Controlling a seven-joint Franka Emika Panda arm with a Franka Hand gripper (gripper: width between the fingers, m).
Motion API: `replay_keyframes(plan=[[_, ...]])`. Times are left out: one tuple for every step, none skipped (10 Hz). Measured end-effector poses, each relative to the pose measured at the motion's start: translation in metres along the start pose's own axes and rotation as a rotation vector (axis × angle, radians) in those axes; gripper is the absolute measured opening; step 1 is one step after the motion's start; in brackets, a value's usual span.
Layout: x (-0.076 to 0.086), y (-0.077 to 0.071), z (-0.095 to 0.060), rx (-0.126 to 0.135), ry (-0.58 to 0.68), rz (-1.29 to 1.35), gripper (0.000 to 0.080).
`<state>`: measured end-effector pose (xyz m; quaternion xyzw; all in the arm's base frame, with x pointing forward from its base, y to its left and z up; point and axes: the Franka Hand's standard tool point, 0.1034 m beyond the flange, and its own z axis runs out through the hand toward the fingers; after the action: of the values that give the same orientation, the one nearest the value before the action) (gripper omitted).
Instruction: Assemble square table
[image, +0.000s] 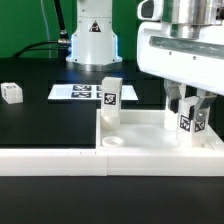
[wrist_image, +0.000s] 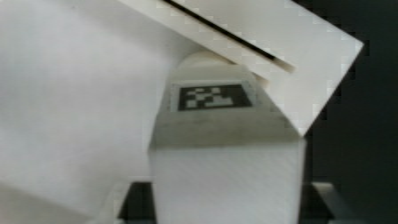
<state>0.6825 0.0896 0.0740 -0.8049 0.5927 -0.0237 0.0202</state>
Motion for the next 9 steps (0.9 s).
replay_keyframes(plan=[[-0.0035, 0.0008, 0.0002, 0.006, -0.008, 0.155, 0.0293], [-0.0046, 0.0032, 0.0003, 0.002, -0.011, 0.331, 0.0293], [-0.0058, 0.0039, 0.0001, -0.002, -0.007, 0.455, 0.0293], [-0.0069, 0.0047, 0.0, -0.003, -0.003, 0.574, 0.0293], [-0.0079, 0.0064, 0.0, 0.017, 0.002, 0.646, 0.0293], [-0.007, 0.0084, -0.0001, 0.037, -0.006, 0.649, 0.0293], [-0.0052, 0.0098, 0.0001, 0.039, -0.02, 0.678, 0.0294], [-0.0043, 0.0106, 0.0002, 0.036, -0.018, 0.685, 0.0294], [-0.0046, 0.0106, 0.0001, 0.035, -0.014, 0.683, 0.0294]])
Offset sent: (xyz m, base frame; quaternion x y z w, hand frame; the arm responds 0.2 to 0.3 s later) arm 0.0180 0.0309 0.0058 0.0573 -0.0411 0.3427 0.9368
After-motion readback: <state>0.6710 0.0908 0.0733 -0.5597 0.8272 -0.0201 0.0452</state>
